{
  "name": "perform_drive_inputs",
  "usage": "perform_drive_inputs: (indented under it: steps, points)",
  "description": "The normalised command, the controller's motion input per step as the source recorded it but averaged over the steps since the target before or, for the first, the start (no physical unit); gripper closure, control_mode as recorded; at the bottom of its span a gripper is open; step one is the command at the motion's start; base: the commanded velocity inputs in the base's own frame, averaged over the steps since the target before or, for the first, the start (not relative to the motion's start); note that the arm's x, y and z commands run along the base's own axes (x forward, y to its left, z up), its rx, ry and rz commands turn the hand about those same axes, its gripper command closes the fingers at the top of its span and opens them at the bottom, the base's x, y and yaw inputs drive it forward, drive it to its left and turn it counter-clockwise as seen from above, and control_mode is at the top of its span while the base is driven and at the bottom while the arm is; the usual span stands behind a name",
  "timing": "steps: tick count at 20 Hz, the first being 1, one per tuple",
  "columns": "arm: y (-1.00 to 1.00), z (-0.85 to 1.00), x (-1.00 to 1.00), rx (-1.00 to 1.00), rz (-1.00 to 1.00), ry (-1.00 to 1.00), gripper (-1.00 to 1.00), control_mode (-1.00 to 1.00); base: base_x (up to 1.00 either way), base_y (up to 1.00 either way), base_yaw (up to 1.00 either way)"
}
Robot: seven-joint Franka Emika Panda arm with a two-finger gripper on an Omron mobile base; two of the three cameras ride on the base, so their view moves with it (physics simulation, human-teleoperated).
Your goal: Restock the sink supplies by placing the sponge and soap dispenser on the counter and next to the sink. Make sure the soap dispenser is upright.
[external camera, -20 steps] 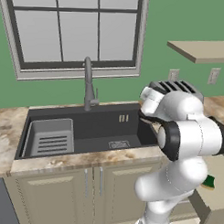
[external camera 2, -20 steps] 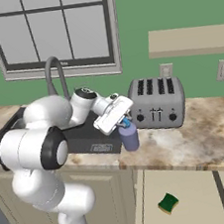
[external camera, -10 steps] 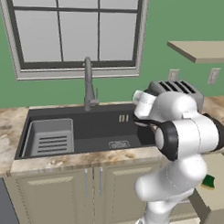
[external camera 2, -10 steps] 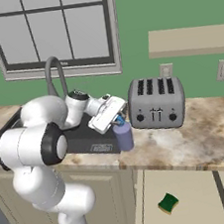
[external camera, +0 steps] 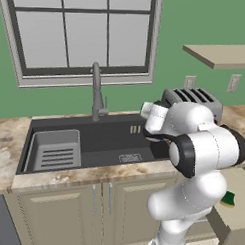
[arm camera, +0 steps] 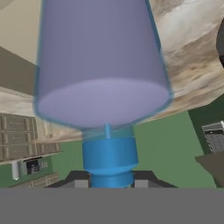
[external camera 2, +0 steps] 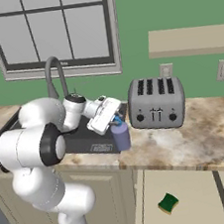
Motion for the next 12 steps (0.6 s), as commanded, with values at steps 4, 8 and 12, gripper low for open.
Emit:
perform_drive_inputs:
  steps: [4, 8, 12]
  points:
    - [0.13, -0.26, 0.38, 0.0, 0.04, 0.0, 1.0, -1.0, 0.0, 0.0, 0.0]
    - [0.08, -0.4, 0.32, -0.02, 0.01, 0.0, 1.0, -1.0, 0.0, 0.0, 0.0]
    - [0.0, -0.34, 0.28, -0.02, 0.0, 0.0, 1.0, -1.0, 0.0, 0.0, 0.0]
